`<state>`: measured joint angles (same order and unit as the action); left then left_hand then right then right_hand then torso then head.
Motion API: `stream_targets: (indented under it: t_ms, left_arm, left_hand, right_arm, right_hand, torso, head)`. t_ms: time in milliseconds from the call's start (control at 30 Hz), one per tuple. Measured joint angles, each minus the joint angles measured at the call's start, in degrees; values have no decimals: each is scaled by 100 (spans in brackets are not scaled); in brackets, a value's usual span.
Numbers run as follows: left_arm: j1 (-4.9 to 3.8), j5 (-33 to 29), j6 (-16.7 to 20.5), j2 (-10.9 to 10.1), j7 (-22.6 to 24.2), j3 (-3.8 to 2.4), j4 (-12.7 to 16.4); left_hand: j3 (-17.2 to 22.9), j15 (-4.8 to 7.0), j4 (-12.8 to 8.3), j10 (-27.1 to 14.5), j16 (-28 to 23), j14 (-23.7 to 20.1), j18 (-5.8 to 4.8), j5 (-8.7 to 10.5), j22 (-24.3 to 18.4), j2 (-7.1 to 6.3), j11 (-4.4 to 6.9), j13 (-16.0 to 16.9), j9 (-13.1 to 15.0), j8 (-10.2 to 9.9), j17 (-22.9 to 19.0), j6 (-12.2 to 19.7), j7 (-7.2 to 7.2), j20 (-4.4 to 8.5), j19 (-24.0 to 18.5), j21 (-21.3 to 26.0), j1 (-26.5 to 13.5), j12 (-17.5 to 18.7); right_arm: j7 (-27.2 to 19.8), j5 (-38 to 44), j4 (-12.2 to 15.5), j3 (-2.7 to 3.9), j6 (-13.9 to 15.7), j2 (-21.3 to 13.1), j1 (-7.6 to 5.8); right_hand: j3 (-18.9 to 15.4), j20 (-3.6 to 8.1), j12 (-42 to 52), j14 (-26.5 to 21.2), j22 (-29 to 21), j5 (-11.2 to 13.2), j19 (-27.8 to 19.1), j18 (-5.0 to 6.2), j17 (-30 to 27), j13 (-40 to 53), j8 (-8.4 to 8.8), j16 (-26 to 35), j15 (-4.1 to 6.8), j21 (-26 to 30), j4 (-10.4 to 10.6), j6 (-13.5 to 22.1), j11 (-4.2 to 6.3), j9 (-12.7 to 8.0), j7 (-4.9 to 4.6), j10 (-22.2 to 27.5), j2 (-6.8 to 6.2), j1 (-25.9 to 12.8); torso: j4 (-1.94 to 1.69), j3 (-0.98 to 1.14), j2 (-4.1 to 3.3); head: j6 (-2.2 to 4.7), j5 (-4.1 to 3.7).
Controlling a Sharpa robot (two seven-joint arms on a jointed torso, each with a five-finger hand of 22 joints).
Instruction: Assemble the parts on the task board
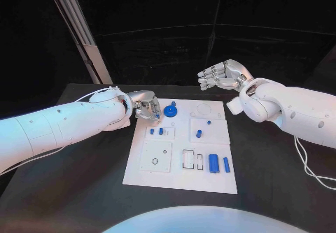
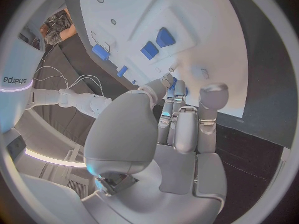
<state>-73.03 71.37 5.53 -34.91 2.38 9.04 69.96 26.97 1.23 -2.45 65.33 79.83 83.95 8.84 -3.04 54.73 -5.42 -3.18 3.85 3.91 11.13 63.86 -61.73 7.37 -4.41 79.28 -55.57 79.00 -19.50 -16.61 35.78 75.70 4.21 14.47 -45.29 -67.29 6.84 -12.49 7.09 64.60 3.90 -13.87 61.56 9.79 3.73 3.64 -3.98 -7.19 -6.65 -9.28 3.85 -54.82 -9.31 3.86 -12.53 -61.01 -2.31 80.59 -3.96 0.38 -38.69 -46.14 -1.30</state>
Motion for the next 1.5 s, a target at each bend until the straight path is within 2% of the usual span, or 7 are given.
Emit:
stream_targets:
  t_ms: [533,1500]
  left_arm:
    - [9,-23,-160,106,-12,11,-89]
    - [11,-24,-407,154,-98,20,-114]
  left_hand:
    - [0,0,0,20,0,0,0,0,-1,0,-20,5,-2,0,0,0,-1,0,0,0,0,0]
    - [32,0,-33,81,0,0,0,0,21,0,1,20,4,-17,-14,-42,-1,0,0,-21,0,20]
  right_arm:
    - [-1,0,1,0,-3,-1,2]
    - [-2,0,8,0,-7,-6,2]
  right_hand:
    - [0,0,0,0,0,0,0,0,0,0,0,0,0,0,0,0,0,0,0,0,0,0]
    - [0,0,0,0,0,0,0,0,0,0,0,0,0,0,0,0,0,0,0,0,0,0]
  torso:
    - [2,0,-8]
    - [-1,1,-2]
  head:
    - [-12,-4]
    - [-49,-15]
